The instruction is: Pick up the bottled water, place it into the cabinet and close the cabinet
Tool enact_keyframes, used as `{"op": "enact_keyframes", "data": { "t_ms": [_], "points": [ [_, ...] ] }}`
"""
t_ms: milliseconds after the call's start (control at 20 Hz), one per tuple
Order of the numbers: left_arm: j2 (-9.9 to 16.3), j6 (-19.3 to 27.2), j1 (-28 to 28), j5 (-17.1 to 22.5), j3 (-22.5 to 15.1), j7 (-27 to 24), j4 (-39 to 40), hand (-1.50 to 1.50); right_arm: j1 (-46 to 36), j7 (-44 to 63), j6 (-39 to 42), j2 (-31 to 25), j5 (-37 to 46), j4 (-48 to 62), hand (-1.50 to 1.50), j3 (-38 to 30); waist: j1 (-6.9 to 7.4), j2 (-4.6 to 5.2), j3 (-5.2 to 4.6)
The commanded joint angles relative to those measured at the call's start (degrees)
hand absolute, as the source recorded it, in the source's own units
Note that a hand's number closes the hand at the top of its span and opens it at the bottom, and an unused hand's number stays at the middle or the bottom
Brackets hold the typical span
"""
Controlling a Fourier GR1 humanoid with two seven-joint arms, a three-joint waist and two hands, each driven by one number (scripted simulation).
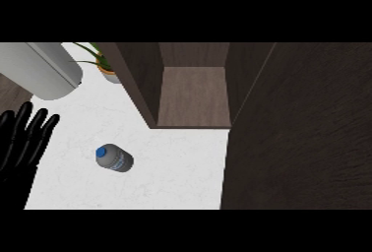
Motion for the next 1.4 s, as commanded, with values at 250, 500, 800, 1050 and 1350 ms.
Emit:
{"op": "enact_keyframes", "data": {
  "t_ms": [250, 500, 800, 1050, 1350],
  "points": [
    [2.95, -6.49, 11.12, 17.20, 7.72, 6.80, -8.78, -1.50, 1.45, 10.01, 2.50, -1.69, -3.67, -9.11, -1.50, 2.62, 0.13, 0.10, -0.04],
    [4.12, -1.64, 6.06, 18.70, 9.61, 14.92, -10.10, -1.50, 1.06, 16.26, -2.26, 2.42, 5.30, -13.76, -1.50, 12.76, -0.24, 0.15, -0.04],
    [-0.08, -6.25, 12.39, 14.37, 8.22, 13.37, -11.54, -1.50, 1.00, 13.83, -4.20, 4.52, 10.65, -12.01, -1.50, 17.46, -0.09, 0.11, -0.05],
    [1.30, -9.40, 9.31, 9.02, 8.19, 12.18, -6.14, -1.50, -1.29, 22.14, -6.96, 4.40, 11.32, -17.91, -1.50, 18.07, -0.37, 0.15, -0.09],
    [-0.41, -7.13, 2.61, 3.53, 5.51, 13.14, 0.38, -1.50, 4.22, 18.94, -5.40, 0.43, 8.63, -20.06, -1.50, 18.29, -1.18, 0.20, -0.03]
  ]
}}
